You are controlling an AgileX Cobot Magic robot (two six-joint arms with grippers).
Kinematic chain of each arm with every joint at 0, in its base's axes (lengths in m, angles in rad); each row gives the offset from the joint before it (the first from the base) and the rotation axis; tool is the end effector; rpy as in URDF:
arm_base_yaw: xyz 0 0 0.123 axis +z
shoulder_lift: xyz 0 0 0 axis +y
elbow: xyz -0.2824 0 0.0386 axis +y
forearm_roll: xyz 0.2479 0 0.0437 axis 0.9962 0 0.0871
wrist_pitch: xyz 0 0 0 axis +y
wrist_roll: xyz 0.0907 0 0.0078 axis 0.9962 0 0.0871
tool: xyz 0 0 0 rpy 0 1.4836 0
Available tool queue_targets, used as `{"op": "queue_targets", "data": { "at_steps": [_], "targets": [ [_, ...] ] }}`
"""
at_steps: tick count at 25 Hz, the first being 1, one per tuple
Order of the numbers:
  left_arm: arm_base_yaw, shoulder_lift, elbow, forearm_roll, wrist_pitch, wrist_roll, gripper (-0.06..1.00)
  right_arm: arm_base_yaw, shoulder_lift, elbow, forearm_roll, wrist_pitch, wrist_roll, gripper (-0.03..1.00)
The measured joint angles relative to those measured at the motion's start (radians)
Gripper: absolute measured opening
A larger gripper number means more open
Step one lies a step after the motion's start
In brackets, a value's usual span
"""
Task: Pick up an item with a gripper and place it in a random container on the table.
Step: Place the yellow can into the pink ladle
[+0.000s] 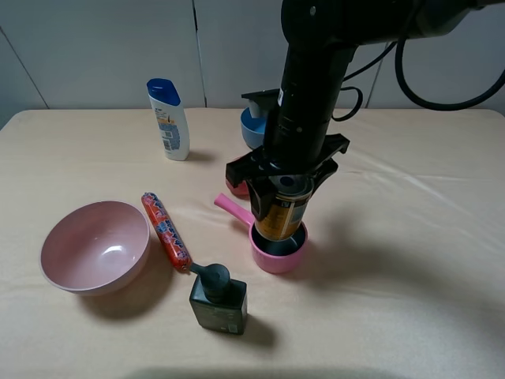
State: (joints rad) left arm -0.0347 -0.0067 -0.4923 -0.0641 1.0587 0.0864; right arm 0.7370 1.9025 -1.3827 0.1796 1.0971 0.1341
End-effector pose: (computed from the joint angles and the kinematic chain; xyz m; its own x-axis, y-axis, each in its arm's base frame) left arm -0.0052 -0.0049 0.2753 -0.4487 0.0705 -0.8909 0.1092 0.9937 0.0236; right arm 0.2639 0.2590 0.2025 -0.8662 -0.4995 -0.0124 -0.4944 0.8533 0.1653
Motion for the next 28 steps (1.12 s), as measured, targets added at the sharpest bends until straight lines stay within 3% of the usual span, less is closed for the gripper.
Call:
{"op": "queue_targets", "data": {
  "at_steps": [24, 28],
  "targets": [
    [0.0, 0.0, 0.0, 0.0, 0.0, 0.0, 1.0, 0.0, 0.058, 0.044, 0.003, -0.051, 0.0, 0.51],
    [0.0, 0.0, 0.0, 0.0, 0.0, 0.0, 1.0, 0.0, 0.057, 0.044, 0.007, -0.051, 0.0, 0.64]
  ]
}}
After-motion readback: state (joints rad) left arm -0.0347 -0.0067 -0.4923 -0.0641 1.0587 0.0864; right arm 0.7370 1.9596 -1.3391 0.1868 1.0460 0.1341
